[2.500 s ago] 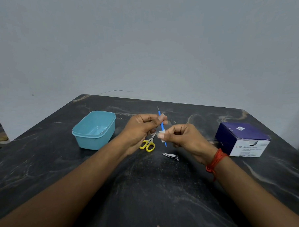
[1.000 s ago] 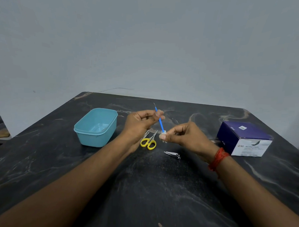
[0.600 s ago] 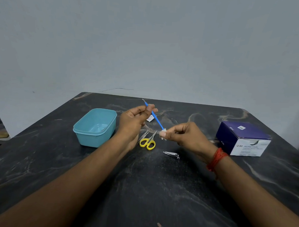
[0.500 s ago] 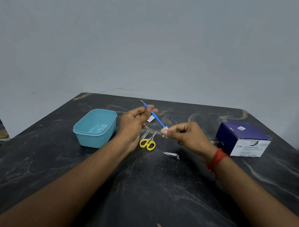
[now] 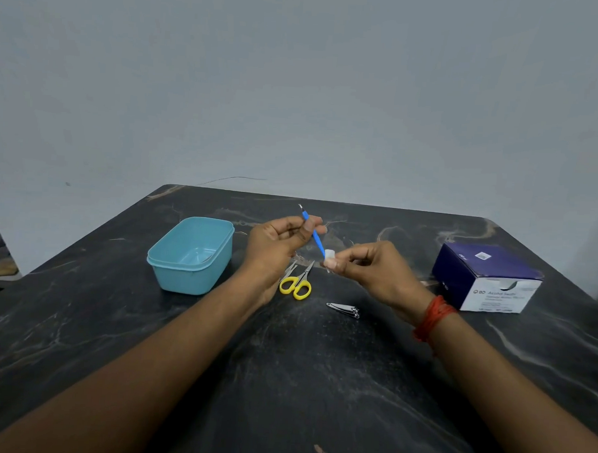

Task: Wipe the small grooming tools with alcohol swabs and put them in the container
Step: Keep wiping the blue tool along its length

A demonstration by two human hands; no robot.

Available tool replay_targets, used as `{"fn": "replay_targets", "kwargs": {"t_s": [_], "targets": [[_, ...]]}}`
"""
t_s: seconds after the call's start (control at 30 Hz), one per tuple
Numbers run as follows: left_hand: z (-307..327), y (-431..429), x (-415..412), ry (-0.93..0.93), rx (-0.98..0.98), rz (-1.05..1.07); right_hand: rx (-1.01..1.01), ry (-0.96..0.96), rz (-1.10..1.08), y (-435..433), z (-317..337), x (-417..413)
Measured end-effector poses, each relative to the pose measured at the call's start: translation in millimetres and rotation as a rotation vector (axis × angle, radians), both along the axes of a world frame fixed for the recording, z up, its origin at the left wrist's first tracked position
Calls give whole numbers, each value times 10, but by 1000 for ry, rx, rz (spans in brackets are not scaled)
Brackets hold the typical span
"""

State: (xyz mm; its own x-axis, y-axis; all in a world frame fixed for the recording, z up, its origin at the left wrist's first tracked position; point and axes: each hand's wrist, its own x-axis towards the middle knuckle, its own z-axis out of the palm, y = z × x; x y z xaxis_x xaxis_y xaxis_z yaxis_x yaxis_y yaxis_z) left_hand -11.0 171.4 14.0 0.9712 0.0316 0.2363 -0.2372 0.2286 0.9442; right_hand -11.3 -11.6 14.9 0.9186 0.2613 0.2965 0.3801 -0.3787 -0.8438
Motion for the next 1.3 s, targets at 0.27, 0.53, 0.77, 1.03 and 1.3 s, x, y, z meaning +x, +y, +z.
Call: {"fn": "replay_targets", "kwargs": {"t_s": [0.27,0.53,0.77,1.03,1.3], "targets": [[-9,-2,-4,7,-8,1,-66,38,26,-17,4,-13],[-20,1,33,26,-46,-34,9,65,80,-19,16,-2],[-36,-2,23,36,-14,-59,0,45,47,-8,-11,-21],[-41,-21,14,39,35,-67,58,57,27,4,-23,-1],[-41,-6,7,-9,105,-67,260,-56,-135,-70,78,23]]}}
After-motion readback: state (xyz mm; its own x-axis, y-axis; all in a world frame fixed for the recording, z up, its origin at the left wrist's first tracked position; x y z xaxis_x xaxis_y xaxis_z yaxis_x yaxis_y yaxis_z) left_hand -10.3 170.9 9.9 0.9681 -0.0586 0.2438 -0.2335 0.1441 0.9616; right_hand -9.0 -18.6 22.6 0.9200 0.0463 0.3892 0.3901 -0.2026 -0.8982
